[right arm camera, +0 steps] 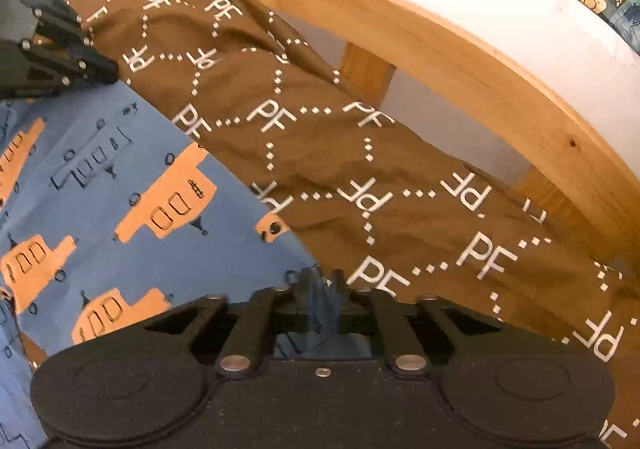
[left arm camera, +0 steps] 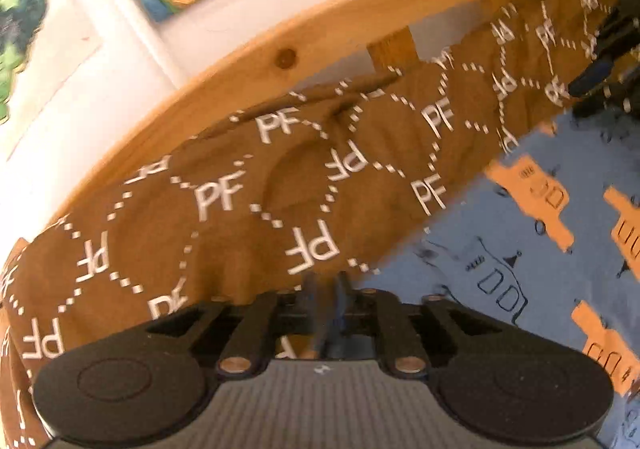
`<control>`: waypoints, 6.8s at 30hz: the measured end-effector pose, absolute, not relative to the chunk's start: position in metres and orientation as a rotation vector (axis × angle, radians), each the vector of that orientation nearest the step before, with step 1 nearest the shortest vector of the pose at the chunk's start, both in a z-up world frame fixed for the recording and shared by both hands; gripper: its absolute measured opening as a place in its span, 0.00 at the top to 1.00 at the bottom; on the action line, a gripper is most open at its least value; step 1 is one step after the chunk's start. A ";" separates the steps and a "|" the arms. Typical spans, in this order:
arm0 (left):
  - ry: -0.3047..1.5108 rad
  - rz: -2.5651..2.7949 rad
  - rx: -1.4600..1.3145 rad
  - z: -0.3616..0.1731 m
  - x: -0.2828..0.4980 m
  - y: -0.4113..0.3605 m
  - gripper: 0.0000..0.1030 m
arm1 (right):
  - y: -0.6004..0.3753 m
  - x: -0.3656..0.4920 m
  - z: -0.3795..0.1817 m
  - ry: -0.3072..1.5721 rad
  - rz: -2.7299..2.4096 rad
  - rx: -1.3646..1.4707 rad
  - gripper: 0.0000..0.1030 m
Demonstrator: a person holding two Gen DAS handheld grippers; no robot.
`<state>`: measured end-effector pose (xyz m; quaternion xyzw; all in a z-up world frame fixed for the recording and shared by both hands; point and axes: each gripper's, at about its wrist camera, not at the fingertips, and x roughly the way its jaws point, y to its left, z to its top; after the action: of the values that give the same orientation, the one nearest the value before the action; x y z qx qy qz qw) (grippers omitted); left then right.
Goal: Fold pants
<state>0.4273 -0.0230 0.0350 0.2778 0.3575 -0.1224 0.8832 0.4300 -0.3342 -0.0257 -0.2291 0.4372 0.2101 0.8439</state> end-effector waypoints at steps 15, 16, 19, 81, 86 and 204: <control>0.714 -0.235 0.393 0.077 0.316 0.056 0.08 | -0.312 0.338 0.013 0.782 0.444 -0.418 0.05; 0.699 -0.232 0.416 0.080 0.319 0.052 0.08 | -0.308 0.338 0.013 0.789 0.444 -0.428 0.05; 0.671 -0.233 0.442 0.086 0.338 0.034 0.07 | -0.306 0.345 0.016 0.800 0.435 -0.439 0.03; 0.474 -0.386 0.731 -0.002 0.136 0.041 1.00 | -0.225 0.095 -0.022 0.659 0.476 -0.461 1.00; 0.460 -0.328 0.662 -0.016 0.118 0.039 1.00 | -0.221 0.084 -0.033 0.684 0.490 -0.492 1.00; 0.635 -0.883 0.601 -0.018 0.093 -0.190 0.99 | -0.423 0.030 0.002 0.723 -0.344 0.599 0.92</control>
<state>0.0933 -0.1904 -0.0182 0.2813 0.2977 -0.4137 0.8131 0.0297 -0.4226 0.0023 0.2872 0.3465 -0.1647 0.8777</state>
